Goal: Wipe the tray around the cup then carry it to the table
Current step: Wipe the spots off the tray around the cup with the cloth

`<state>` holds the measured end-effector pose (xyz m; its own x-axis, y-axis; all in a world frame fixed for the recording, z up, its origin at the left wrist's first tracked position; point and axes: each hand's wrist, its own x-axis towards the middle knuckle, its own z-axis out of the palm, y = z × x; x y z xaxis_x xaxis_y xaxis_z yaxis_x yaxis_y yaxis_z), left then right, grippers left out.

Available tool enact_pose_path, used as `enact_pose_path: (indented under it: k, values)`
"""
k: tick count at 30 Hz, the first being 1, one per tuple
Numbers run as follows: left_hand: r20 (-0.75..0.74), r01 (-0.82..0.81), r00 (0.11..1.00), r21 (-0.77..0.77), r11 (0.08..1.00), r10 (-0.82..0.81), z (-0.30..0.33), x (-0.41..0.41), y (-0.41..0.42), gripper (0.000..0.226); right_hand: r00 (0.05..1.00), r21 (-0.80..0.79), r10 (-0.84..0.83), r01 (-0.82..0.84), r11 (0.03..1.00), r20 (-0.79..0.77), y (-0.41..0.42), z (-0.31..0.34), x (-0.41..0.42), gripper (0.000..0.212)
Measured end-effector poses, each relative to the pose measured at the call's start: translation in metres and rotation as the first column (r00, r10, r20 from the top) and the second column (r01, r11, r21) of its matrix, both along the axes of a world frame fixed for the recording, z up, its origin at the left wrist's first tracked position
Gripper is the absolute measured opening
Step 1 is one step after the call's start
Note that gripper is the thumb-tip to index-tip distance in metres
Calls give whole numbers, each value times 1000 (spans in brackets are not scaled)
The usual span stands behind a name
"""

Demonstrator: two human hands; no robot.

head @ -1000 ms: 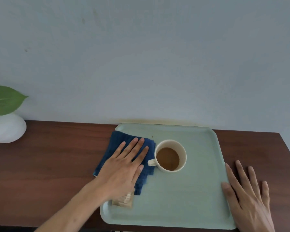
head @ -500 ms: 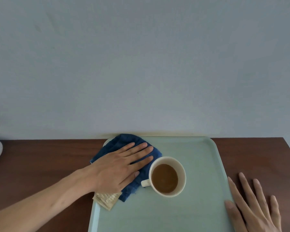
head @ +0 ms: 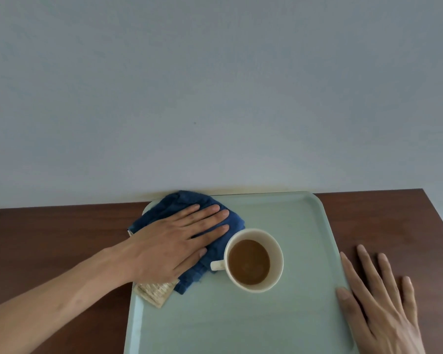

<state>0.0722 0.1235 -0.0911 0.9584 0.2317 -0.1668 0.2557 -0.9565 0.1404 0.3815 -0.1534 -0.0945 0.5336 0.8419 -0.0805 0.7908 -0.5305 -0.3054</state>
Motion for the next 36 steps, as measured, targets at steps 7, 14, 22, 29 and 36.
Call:
enact_pose_path:
  k: [7, 14, 22, 29, 36]
  values:
    - [-2, -54, 999, 47, 997, 55, 2, -34, -9, 60, 1000, 5, 14, -14, 1000, 26, -6, -4, 3, 62]
    - [-22, -78, 997, 89, 993, 80, 6, -62, -24, 62, 999, -56, 20, -18, 998, 34, -5, 0, 4, 64]
    - [-71, -64, 995, 83, 994, 70, 8, -48, -17, 62, 996, -81, 91, -92, 992, -18, 37, 0, 24, 63]
    - [-76, -53, 996, 30, 998, 55, 9, -21, -8, 60, 986, -56, 167, -166, 985, 11, 75, -3, 27, 59]
    - [-89, -35, 995, -27, 999, 33, 9, 16, -2, 59, 978, -62, 209, -208, 976, 11, 82, -5, 22, 59]
